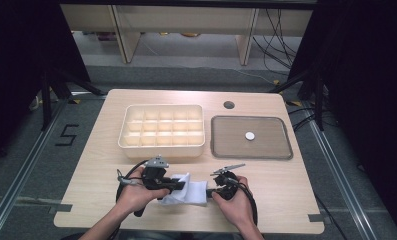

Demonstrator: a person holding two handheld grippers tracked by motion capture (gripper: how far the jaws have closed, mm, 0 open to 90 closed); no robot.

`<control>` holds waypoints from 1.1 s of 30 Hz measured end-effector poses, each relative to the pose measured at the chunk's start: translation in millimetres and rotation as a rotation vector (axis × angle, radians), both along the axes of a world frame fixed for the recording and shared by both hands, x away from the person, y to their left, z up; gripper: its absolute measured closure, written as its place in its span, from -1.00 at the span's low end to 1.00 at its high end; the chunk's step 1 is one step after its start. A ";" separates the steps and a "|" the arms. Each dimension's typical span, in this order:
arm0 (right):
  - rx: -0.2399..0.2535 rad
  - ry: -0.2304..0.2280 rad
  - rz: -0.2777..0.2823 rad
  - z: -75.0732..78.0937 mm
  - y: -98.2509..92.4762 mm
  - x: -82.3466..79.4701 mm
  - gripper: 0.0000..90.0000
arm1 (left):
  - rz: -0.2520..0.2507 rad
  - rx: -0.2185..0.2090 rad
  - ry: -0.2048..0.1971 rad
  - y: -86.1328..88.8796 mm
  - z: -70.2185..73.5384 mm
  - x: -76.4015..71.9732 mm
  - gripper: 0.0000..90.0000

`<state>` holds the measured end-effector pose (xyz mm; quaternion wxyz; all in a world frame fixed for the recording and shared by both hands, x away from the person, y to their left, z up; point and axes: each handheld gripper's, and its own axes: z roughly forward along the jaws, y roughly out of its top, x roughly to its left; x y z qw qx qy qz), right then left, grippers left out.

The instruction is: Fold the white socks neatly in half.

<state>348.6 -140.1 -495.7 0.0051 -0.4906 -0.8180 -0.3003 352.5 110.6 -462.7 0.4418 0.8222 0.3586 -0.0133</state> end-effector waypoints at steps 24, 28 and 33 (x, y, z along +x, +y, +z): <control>0.014 0.001 0.010 -0.7 10.0 -1.0 1.00 | 0.003 0.028 0.008 -2.2 -7.1 2.8 0.80; 0.011 0.013 0.000 -0.8 11.3 -1.3 1.00 | -0.006 0.028 0.019 -3.2 -9.9 3.4 0.80; 0.015 0.017 0.002 -0.9 12.1 -1.4 1.00 | -0.013 0.040 0.022 -4.4 -12.5 3.7 0.80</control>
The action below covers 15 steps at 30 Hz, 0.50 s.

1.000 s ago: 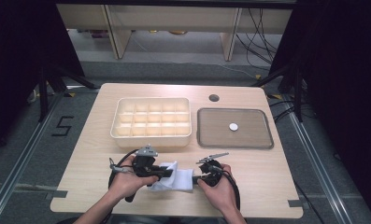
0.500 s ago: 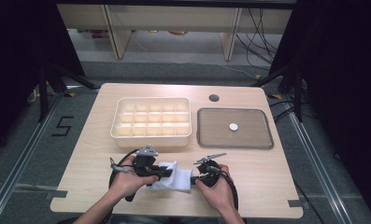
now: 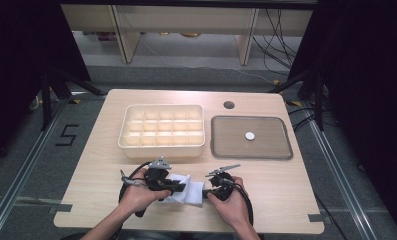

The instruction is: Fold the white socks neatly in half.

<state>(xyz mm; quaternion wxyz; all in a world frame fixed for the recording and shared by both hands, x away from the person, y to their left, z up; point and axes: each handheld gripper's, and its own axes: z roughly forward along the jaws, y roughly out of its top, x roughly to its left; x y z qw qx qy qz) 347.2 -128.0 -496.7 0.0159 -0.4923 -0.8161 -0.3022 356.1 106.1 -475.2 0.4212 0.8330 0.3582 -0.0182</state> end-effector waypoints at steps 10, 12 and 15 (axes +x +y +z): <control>0.004 -0.016 0.000 2.4 1.7 0.0 1.00 | 0.005 0.004 0.002 -3.3 -1.4 0.1 0.80; 0.011 -0.003 0.003 1.5 2.5 1.0 1.00 | -0.003 0.001 0.009 -4.6 -2.8 -0.1 0.80; 0.007 -0.004 0.002 0.8 4.0 1.2 1.00 | 0.002 0.000 0.004 -6.5 -3.3 -0.9 0.80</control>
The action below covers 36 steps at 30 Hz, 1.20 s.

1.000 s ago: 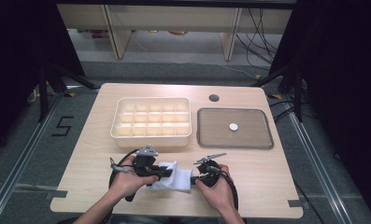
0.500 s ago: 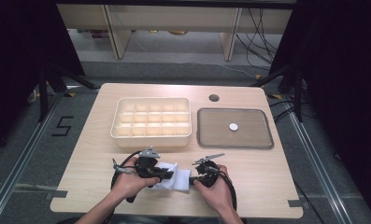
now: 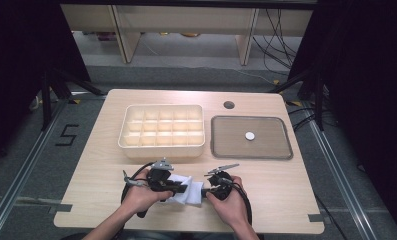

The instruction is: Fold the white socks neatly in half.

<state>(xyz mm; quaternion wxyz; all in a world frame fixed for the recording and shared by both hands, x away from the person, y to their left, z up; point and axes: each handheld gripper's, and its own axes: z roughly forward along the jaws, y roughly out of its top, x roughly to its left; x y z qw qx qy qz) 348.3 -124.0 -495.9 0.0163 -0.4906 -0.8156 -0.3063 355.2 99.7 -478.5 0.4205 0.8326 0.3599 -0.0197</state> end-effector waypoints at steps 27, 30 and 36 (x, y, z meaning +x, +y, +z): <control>0.000 -0.029 0.015 -0.2 8.8 2.1 1.00 | -0.003 0.024 0.001 -2.0 -3.3 0.4 0.80; 0.001 -0.023 0.021 -1.2 9.9 2.5 1.00 | -0.009 0.029 -0.005 -1.8 -4.4 2.2 0.79; 0.001 -0.008 0.014 -0.9 11.9 2.0 1.00 | -0.003 0.031 -0.004 -2.9 -6.3 2.4 0.79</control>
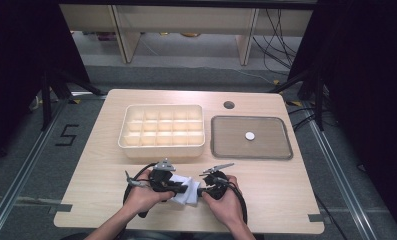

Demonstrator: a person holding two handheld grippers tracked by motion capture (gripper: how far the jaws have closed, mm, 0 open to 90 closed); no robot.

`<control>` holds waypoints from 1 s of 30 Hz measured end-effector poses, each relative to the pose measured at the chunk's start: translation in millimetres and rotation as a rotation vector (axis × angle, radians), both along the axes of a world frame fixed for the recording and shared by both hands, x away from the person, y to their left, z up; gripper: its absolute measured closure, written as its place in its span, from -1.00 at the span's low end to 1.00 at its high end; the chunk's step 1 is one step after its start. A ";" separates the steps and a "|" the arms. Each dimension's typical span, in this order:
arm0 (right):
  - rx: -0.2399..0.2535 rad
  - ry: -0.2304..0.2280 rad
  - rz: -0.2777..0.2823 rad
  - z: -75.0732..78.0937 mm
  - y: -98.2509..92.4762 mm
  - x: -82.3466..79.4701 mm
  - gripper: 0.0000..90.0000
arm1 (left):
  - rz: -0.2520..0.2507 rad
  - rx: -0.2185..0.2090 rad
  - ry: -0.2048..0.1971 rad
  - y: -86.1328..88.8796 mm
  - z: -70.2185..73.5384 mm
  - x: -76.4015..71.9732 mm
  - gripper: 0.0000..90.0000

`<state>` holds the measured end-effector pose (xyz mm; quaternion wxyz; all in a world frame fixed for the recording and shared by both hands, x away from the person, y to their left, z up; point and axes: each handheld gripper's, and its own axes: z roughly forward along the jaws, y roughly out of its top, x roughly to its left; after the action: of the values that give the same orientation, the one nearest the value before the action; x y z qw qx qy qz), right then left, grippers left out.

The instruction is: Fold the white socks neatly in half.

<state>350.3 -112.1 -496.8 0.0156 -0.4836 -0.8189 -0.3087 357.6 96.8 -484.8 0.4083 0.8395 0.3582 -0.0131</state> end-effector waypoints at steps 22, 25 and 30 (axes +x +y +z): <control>0.003 -0.028 0.008 -0.8 3.4 -0.8 1.00 | 0.006 0.021 0.019 -0.6 -4.3 3.6 0.76; 0.002 -0.012 0.010 0.1 3.5 -1.7 1.00 | 0.018 0.015 0.027 -0.9 -6.3 4.6 0.75; 0.007 -0.016 -0.001 1.3 4.5 -3.5 0.96 | 0.039 0.010 0.032 -1.2 -9.3 5.3 0.67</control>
<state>346.8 -107.7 -495.5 0.0106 -0.4814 -0.8177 -0.3154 363.0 95.6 -494.1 0.3983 0.8342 0.3810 -0.0168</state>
